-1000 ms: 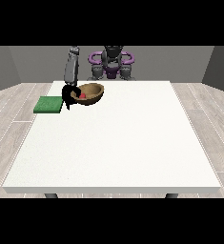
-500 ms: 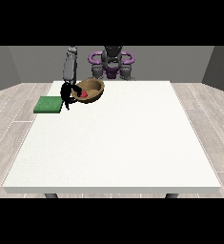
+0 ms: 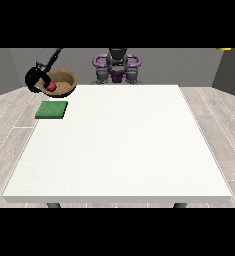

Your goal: Pick the cup and pour the ball into the bowl, then pick the bowl and place it on the pad

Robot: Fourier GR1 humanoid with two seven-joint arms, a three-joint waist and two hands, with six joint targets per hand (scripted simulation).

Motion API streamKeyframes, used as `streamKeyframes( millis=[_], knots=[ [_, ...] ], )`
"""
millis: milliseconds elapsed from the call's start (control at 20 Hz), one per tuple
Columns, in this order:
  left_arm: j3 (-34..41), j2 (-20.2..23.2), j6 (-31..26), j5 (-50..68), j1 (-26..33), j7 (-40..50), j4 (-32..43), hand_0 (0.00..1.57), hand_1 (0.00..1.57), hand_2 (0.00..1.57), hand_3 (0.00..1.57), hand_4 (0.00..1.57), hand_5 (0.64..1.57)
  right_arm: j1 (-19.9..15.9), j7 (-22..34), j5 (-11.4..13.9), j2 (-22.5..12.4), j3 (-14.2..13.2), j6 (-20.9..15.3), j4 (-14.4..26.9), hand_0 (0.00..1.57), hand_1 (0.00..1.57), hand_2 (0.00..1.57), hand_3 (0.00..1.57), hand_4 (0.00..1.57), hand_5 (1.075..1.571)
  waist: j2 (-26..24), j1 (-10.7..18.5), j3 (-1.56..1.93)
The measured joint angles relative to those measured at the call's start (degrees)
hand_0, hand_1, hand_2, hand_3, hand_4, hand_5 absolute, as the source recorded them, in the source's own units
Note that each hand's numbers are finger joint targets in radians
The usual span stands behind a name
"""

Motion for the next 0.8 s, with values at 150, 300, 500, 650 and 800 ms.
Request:
streamKeyframes(
  millis=[150, 300, 500, 650, 800],
  knots=[
    [0.98, 0.51, -0.54, -0.17, 2.33, -2.45, 1.45, 0.0, 0.0, 0.0, 0.0, 1.2, 1.542, -0.95, 3.01, -0.56, -3.78, -1.38, 2.22, 0.58, 1.57, 1.57, 1.57, 0.38, 1.12, 1.568, -0.38, -1.33, -0.01],
    [1.75, 1.57, -1.13, 0.5, 3.21, -3.84, 2.79, 0.0, 0.0, 0.0, 0.0, 1.21, 1.55, -2.22, 3.31, -0.24, -5.6, -1.96, 4.02, 2.16, 1.57, 1.57, 1.57, 0.38, 1.12, 1.568, 0.2, -2.09, 0.01],
    [1.66, 2.49, -1.22, 0.34, 3.69, -5.92, 3.56, 0.0, 0.0, 0.0, 0.0, 1.21, 1.555, -5.44, 3.35, 0.09, -6.89, -2.81, 4.81, 4.67, 1.57, 1.57, 1.57, 0.46, 1.11, 1.567, 1.9, -1.95, 0.04],
    [2.43, 3.98, -2.19, 0.84, 3.67, -8.01, 4.74, 0.0, 0.0, 0.0, 0.0, 1.21, 1.553, -7.6, 2.53, -0.34, -6.86, -4.0, 4.54, 6.74, 1.57, 1.57, 1.57, 0.45, 1.07, 1.566, 4.09, -1.66, 0.04],
    [2.36, 4.2, -2.17, 1.21, 3.42, -8.78, 4.86, 0.0, 0.0, 0.0, 0.0, 1.21, 1.555, -9.1, 1.07, -0.96, -4.87, -4.68, 3.84, 8.88, 1.57, 1.57, 1.57, 0.45, 1.05, 1.569, 5.35, -1.41, 0.05]
  ],
)
